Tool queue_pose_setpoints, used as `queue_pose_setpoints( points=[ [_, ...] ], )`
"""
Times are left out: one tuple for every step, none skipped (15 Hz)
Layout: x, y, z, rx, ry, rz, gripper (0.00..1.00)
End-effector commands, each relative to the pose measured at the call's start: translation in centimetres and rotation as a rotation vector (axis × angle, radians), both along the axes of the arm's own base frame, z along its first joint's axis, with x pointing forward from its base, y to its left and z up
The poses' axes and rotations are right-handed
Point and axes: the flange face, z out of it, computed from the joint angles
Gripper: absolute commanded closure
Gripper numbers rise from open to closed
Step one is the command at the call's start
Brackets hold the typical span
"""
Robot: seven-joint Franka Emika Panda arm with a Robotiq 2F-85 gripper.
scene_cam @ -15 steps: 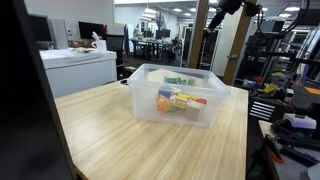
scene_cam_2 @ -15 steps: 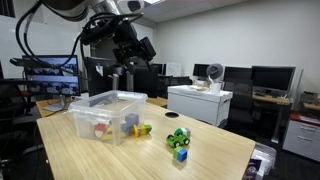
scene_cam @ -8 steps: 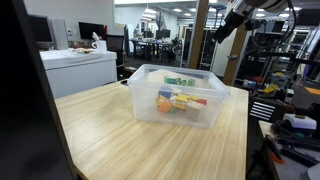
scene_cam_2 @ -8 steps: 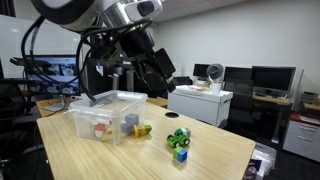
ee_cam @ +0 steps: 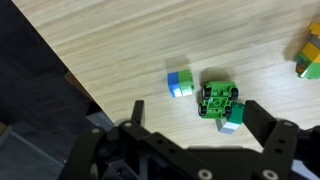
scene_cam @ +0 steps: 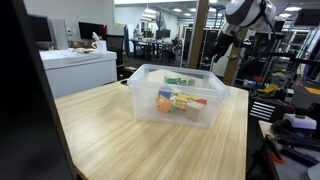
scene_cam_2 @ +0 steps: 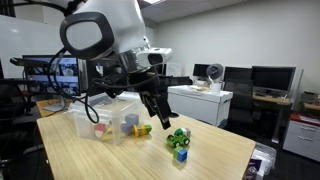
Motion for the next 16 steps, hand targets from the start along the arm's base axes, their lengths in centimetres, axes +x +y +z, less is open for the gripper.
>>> queue_pose_setpoints(
  points=[
    [3.5,-1.8,-2.4,0.024,0.048,0.0,0.0],
    [4.4,-2.2,-3.0,0.03,0.06,-0.001,0.0],
    [5.3,-2.8,-3.7,0.035,0.074,-0.005,0.0],
    [6.2,-3.4,-4.5,0.041,0.086,-0.006,0.0],
    [6.9,-3.8,-5.1,0.045,0.097,-0.005,0.0],
    [7.6,-4.4,-5.8,0.056,0.106,-0.007,0.0],
    [8.4,-5.0,-6.3,0.056,0.115,0.0,0.0],
    [9.2,-5.5,-6.9,0.064,0.123,0.009,0.0],
    [9.7,-6.0,-7.4,0.07,0.13,0.014,0.0],
    [10.5,-7.0,-8.3,0.086,0.139,0.027,0.0],
    [10.9,-7.5,-8.6,0.1,0.145,0.038,0.0],
    [11.3,-7.9,-8.9,0.117,0.148,0.052,0.0],
    [11.6,-8.2,-9.2,0.13,0.152,0.069,0.0],
    [11.7,-8.4,-9.5,0.136,0.158,0.088,0.0],
    [11.9,-8.7,-9.7,0.145,0.166,0.104,0.0],
    [12.0,-8.8,-10.1,0.15,0.178,0.118,0.0]
  ],
)
